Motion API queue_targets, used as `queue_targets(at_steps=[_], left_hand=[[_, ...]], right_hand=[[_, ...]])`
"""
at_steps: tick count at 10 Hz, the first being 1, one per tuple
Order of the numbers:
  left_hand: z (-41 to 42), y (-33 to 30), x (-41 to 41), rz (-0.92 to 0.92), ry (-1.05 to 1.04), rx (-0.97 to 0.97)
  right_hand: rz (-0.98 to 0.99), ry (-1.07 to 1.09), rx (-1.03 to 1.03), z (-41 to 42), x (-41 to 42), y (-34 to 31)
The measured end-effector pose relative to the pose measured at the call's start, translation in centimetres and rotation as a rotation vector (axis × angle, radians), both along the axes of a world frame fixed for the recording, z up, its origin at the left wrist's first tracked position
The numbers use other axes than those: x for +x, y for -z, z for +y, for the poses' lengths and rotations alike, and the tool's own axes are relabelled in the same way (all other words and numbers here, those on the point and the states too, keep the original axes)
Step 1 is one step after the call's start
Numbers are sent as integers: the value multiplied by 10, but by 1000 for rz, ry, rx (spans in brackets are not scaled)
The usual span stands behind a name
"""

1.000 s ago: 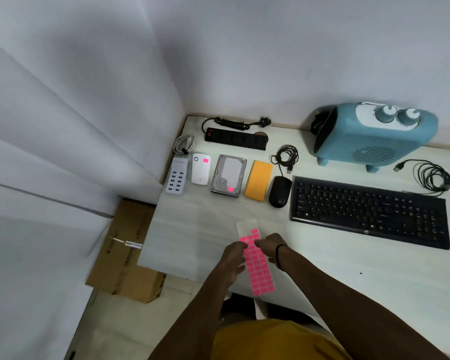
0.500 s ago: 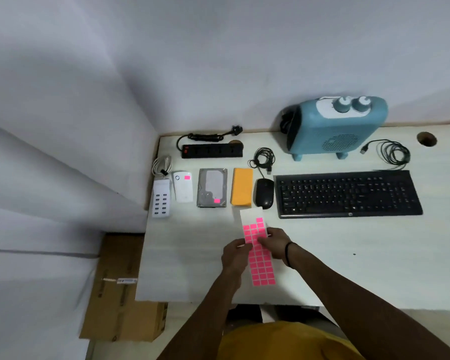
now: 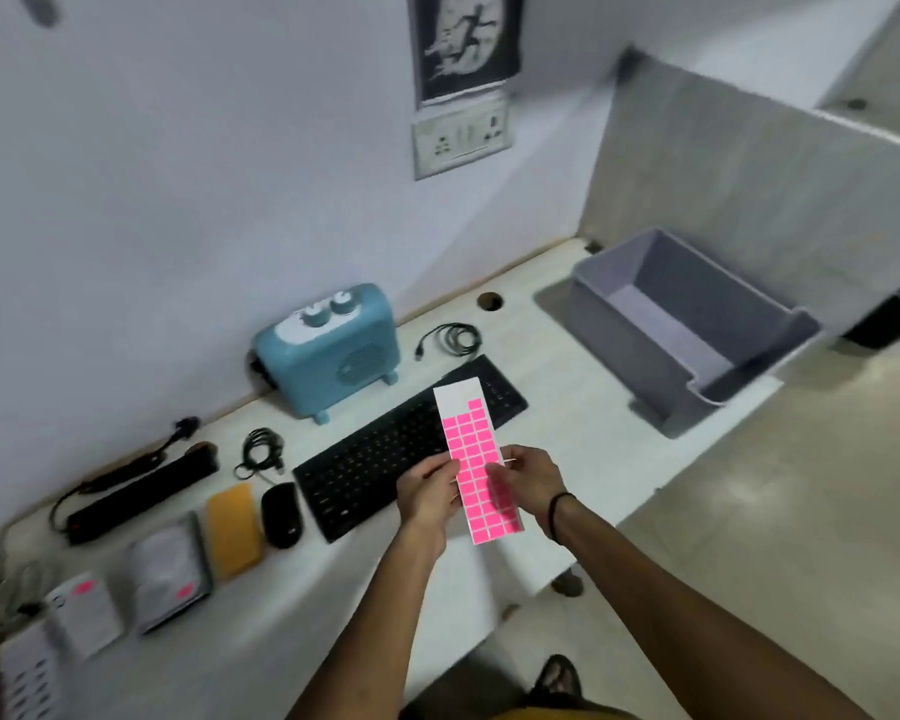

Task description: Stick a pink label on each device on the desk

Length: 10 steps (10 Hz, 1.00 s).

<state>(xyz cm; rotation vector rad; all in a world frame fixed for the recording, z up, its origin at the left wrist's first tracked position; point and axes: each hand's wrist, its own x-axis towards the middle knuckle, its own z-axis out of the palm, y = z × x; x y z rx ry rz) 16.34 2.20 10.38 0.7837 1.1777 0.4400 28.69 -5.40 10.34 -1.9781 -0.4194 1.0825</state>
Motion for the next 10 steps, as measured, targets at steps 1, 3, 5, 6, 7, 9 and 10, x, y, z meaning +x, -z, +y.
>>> queue_targets(at_steps=[1,3,5,6,7,9,10], left_hand=[[-39,-17,91,-38,149,27],[-75,-40,202,-42,246,42],[-72,-53,299,-44,376,78],[-64,-53,336,-33,428,54],[-50,-57,390,-55,477,-10],[-23,-58,443,12,467,-34],[-10,-50,452,69,452,35]], right_hand=[[-119,161,-16,-53,79,-22],[-249,289,-27,-100,184,-49],[-339,417,-30,-103,268,-63],[-381,416,-41,-96,296,-67],[-395,429,-61,-74,345,-66],[-377,401,-139,-31,404,-56],[-409,391,-189,-20,421,-48]])
